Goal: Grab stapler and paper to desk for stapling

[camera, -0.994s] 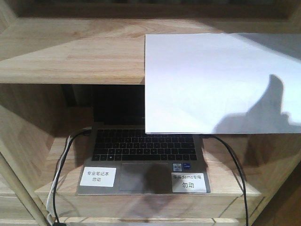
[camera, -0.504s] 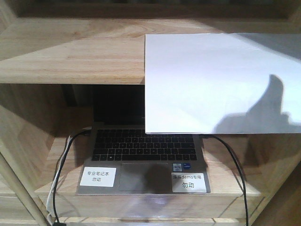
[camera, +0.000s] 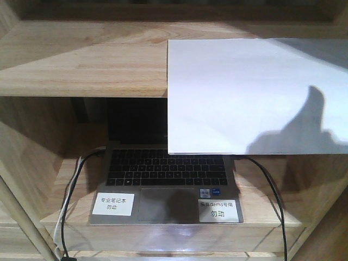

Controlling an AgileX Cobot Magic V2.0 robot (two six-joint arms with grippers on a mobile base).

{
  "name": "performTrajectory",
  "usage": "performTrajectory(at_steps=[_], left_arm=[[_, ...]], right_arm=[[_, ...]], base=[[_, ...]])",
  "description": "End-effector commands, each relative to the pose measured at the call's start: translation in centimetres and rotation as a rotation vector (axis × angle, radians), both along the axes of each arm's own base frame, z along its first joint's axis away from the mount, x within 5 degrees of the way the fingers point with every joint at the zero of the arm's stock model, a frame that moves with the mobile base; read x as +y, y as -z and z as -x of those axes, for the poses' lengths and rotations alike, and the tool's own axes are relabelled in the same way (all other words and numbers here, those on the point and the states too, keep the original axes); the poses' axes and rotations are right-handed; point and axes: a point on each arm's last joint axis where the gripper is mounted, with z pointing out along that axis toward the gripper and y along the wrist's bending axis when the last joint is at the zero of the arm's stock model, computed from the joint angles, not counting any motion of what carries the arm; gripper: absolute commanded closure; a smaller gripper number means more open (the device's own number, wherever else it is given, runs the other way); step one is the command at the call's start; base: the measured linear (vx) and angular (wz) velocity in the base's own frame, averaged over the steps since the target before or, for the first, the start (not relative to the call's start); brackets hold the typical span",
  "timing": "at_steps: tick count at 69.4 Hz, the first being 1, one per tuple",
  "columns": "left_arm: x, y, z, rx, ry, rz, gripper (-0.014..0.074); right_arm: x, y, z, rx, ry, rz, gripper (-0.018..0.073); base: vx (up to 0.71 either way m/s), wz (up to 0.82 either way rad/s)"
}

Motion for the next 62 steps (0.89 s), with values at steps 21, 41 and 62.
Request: performTrajectory(at_steps=[21, 41, 62], left_arm=[[-0.1, -1.7, 0.1, -0.108, 0.014, 0.047, 0.0603], [-0.1, -1.7, 0.1, -0.108, 0.014, 0.047, 0.0603], [-0.1, -1.7, 0.1, -0.108, 0.014, 0.047, 0.0603]], right_arm=[[-0.4, -2.8, 0.2, -0.237, -0.036, -0.84, -0.016], [-0.8, -3.7, 0.5, -0.327, -0.107, -1.291, -0.0088], [-0.6, -1.1, -0.1, -0.405, -0.205, -1.296, -0.0031]], base=[[0.0, 0.0], [0.0, 0.0], [0.0, 0.0]])
